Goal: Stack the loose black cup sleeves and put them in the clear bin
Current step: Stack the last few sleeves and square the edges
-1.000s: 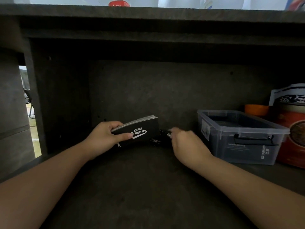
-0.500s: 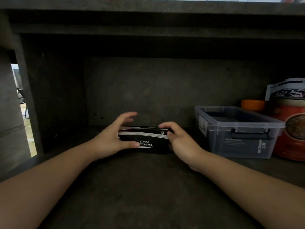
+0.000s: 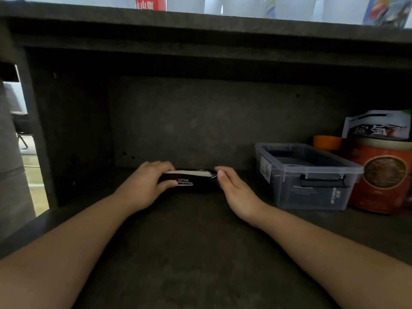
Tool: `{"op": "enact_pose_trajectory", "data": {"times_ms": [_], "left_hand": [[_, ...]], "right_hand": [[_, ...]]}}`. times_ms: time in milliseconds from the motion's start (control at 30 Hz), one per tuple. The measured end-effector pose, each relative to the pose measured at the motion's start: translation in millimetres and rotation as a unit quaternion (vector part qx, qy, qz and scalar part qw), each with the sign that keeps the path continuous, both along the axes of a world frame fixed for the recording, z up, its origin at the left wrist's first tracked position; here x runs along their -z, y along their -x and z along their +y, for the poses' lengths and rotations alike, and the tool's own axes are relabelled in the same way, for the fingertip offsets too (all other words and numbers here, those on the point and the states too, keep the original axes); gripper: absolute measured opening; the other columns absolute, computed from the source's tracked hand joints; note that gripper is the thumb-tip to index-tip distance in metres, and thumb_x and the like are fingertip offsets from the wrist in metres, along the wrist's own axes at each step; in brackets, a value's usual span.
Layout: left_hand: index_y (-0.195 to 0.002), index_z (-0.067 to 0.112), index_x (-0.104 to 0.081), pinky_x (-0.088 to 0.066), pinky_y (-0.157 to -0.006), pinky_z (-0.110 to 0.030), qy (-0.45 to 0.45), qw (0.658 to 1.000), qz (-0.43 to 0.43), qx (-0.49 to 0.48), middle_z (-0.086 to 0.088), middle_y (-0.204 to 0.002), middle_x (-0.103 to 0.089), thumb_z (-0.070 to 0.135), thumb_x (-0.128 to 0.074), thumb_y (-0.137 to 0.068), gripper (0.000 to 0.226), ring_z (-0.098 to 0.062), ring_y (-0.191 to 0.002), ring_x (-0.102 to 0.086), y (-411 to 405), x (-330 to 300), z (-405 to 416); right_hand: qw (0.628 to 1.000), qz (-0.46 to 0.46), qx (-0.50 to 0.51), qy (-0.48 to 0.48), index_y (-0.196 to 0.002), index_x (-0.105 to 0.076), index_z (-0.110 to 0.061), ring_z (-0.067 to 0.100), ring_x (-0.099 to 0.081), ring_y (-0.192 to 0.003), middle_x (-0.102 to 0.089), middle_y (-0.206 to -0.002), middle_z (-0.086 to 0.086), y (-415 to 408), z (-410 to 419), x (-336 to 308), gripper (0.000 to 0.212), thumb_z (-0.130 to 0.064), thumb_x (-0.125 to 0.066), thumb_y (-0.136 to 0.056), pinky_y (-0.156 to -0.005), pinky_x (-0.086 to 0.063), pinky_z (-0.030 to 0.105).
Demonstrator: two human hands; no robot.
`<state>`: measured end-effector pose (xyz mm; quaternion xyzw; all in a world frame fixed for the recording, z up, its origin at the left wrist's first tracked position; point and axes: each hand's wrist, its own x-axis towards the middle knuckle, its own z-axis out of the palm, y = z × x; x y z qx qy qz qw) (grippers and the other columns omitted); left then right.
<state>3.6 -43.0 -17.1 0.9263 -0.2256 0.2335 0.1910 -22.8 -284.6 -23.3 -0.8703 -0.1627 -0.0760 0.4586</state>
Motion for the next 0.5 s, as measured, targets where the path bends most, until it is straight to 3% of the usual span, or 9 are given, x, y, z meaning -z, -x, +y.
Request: {"op": "enact_pose_trajectory", "data": {"times_ms": [100, 167, 233, 333, 433, 500], "left_hand": [[-0.114, 0.027, -0.059, -0.047, -0.094, -0.037, -0.008, 0.989, -0.059, -0.134, 0.001, -0.112, -0.051, 0.04, -0.06, -0.091, 0.027, -0.02, -0.107, -0.051, -1, -5, 20], [-0.122, 0.025, -0.057, -0.043, -0.099, -0.04, -0.009, 0.98, -0.022, -0.196, -0.005, -0.124, -0.048, 0.041, -0.06, -0.092, 0.034, -0.027, -0.115, -0.047, 0, -5, 32], [-0.126, 0.029, -0.055, -0.037, -0.105, -0.041, -0.014, 0.976, 0.045, -0.212, -0.005, -0.132, -0.042, 0.044, -0.058, -0.092, 0.037, -0.031, -0.123, -0.04, 0, -2, 39], [-0.132, 0.031, -0.048, -0.032, -0.107, -0.042, -0.052, 0.968, 0.097, -0.224, -0.008, -0.138, -0.042, 0.055, -0.052, -0.092, 0.047, -0.035, -0.128, -0.036, -5, 0, 42], [-0.134, 0.026, -0.044, -0.036, -0.103, -0.041, -0.078, 0.962, 0.076, -0.252, -0.01, -0.134, -0.047, 0.066, -0.048, -0.088, 0.062, -0.035, -0.124, -0.041, -9, 2, 39], [-0.128, 0.024, -0.048, -0.042, -0.098, -0.039, -0.073, 0.964, 0.049, -0.252, -0.009, -0.125, -0.053, 0.068, -0.05, -0.085, 0.062, -0.032, -0.115, -0.047, -12, 6, 40]], "right_hand": [[0.994, -0.041, 0.07, 0.072, -0.136, -0.045, -0.028, 0.004, -0.051, -0.097, -0.052, -0.13, -0.001, -11, -11, 3, 0.037, -0.02, -0.044, -0.1, -0.076, -0.039, 0.014], [0.986, -0.066, 0.103, 0.113, -0.133, -0.048, -0.027, 0.008, -0.053, -0.098, -0.052, -0.13, 0.001, -17, -15, 6, 0.038, -0.013, -0.047, -0.097, -0.08, -0.043, 0.018], [0.976, -0.083, 0.118, 0.161, -0.133, -0.047, -0.025, 0.013, -0.053, -0.109, -0.05, -0.133, 0.003, -21, -14, 9, 0.039, -0.014, -0.049, -0.096, -0.091, -0.045, 0.024], [0.953, -0.09, 0.079, 0.278, -0.138, -0.042, -0.025, 0.02, -0.038, -0.132, -0.041, -0.144, 0.002, -34, -4, 9, 0.043, -0.023, -0.049, -0.096, -0.109, -0.036, 0.035], [0.944, -0.005, 0.069, 0.323, -0.148, -0.027, -0.027, 0.026, -0.016, -0.145, -0.019, -0.158, 0.003, -48, 10, 5, 0.051, -0.03, -0.039, -0.098, -0.118, -0.02, 0.045], [0.932, 0.039, 0.084, 0.352, -0.151, -0.022, -0.027, 0.025, -0.014, -0.145, -0.017, -0.159, 0.002, -55, 18, 4, 0.053, -0.034, -0.031, -0.1, -0.117, -0.013, 0.048]]}}
